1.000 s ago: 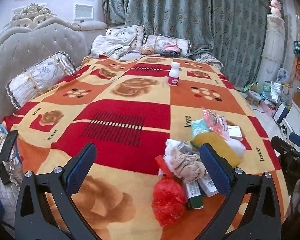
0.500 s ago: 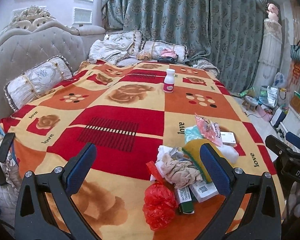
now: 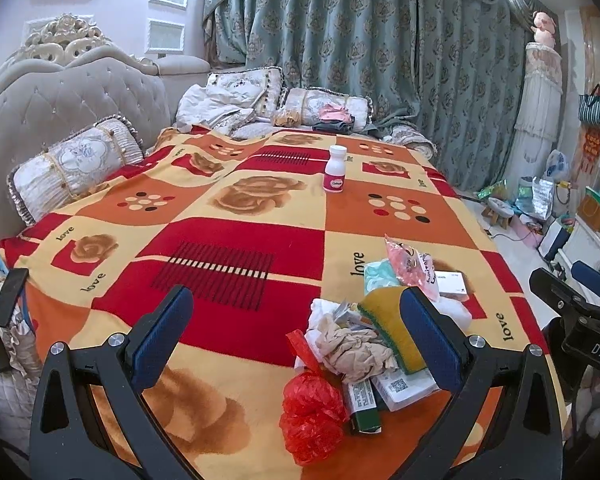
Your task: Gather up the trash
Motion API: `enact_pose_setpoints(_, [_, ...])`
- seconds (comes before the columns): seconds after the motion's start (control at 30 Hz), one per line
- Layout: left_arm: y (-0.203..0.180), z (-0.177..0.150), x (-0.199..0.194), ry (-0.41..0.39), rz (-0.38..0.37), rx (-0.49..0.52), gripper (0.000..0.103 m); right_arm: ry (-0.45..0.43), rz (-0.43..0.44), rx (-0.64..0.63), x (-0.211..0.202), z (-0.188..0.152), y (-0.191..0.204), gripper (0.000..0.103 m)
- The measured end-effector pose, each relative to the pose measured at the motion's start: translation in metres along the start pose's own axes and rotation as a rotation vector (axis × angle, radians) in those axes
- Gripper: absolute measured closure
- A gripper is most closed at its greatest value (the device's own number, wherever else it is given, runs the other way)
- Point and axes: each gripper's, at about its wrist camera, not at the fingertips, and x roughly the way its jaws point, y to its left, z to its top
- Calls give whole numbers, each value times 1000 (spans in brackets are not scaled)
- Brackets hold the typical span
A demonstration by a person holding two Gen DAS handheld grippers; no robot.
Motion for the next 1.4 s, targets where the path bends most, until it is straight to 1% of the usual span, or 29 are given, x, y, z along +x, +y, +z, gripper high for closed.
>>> enact_pose_setpoints(0.17, [1, 2, -1, -8, 1, -1, 0, -10, 3, 3, -2, 2, -1, 0])
enact_pose_setpoints(0.43, [1, 4, 0, 2, 11, -1, 0, -13, 24, 0, -3, 1, 0, 0])
enact_pose_setpoints(0.93, [4, 3, -2, -11, 14, -9, 0, 4, 21, 3, 0, -3, 3, 0])
enact_pose_setpoints(1.4, [3, 1, -3, 1, 15, -6, 0, 21, 32, -1, -1, -6, 1, 0])
